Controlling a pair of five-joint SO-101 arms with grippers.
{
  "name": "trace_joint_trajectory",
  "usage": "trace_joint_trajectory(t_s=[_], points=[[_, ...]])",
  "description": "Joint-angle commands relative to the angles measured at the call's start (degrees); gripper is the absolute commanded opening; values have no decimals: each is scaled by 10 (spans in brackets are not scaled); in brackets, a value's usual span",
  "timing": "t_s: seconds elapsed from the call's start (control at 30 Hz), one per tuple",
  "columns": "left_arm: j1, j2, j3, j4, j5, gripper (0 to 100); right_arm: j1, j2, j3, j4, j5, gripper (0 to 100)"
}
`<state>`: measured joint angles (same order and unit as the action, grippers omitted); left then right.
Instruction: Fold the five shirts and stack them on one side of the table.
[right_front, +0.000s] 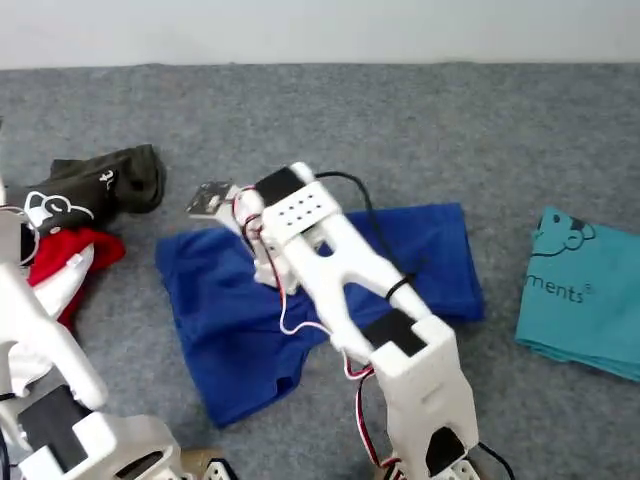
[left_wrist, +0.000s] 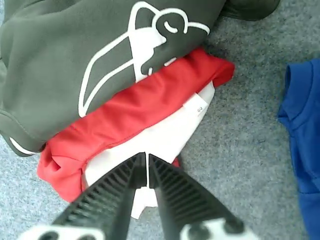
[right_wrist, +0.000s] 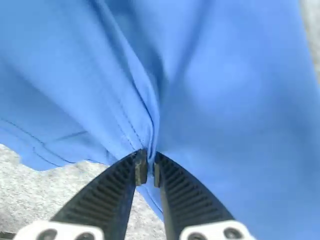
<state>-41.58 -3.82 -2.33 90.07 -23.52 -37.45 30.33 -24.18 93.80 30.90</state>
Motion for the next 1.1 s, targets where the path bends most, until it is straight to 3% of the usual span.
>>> trace_joint_trajectory(t_s=[0.0, 0.27, 0.63, 1.07], points=[[4, -25, 8, 2, -4, 16, 19, 12, -16, -5, -5, 16], [3, -30, 16, 2, -4, 16, 16, 27, -17, -4, -5, 134], [0, -30, 10, -4, -5, 16, -72, -22, -115, -3, -3, 137], [1, -30, -10, -6, -5, 16, -160, 86, -123, -70, 0, 137]])
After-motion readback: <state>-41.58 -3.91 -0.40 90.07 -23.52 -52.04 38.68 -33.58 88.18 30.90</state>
